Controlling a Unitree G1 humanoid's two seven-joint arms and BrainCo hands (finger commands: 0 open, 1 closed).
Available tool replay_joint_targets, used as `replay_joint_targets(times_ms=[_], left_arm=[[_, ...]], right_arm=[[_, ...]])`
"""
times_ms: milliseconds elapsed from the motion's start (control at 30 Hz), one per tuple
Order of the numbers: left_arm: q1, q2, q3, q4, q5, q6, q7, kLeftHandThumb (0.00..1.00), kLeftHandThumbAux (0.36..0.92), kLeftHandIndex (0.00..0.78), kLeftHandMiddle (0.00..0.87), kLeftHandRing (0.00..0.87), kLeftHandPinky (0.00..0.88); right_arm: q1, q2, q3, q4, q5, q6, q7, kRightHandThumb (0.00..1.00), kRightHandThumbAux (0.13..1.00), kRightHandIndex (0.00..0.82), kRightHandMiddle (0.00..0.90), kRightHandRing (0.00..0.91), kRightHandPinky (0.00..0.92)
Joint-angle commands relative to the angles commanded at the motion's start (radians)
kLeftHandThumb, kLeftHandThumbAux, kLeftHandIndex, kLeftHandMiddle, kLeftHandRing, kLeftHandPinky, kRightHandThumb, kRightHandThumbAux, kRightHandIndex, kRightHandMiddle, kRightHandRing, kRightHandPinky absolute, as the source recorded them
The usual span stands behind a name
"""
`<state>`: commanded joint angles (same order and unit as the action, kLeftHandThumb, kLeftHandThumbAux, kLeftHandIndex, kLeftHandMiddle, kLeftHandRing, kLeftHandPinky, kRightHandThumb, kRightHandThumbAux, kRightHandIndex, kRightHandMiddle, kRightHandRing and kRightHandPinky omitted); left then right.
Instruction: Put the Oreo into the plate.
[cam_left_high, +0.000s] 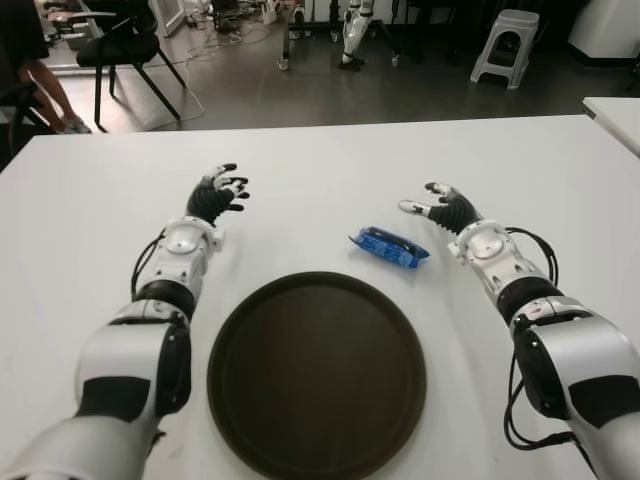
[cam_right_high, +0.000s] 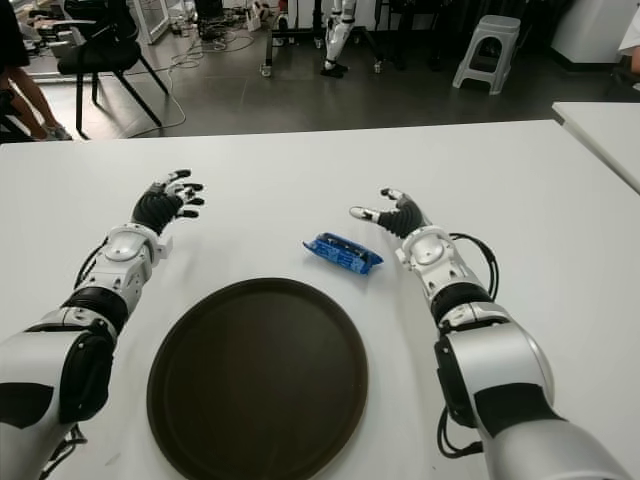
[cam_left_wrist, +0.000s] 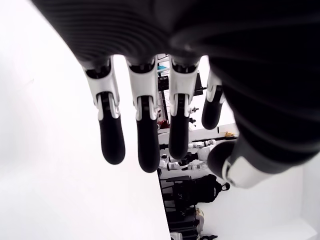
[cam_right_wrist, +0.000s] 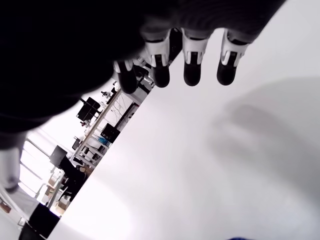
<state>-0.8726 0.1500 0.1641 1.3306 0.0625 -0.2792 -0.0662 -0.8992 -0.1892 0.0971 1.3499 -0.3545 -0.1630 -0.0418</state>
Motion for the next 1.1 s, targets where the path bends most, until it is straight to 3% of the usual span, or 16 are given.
replay_joint_targets(times_ms=[733, 1100], left_arm=[[0.000, 0.000, 0.000, 0.001, 0.001, -0.001, 0.004, 0.062, 0.643, 0.176, 0.296, 0.341, 0.403], [0.000, -0.002, 0.006, 0.000, -0.004, -0.001, -0.004, 0.073, 0.659, 0.173, 0.296, 0.343, 0.402]], right_arm=[[-0.001, 0.011, -0.032, -0.001, 0.036, 0.001, -0.006, 0.000, 0.585, 0.000, 0.000, 0.000, 0.001], [0.011, 0.018, -0.026, -0.005, 0.021, -0.050, -0.136, 0.000, 0.618, 0.009, 0.000, 0.000, 0.028]])
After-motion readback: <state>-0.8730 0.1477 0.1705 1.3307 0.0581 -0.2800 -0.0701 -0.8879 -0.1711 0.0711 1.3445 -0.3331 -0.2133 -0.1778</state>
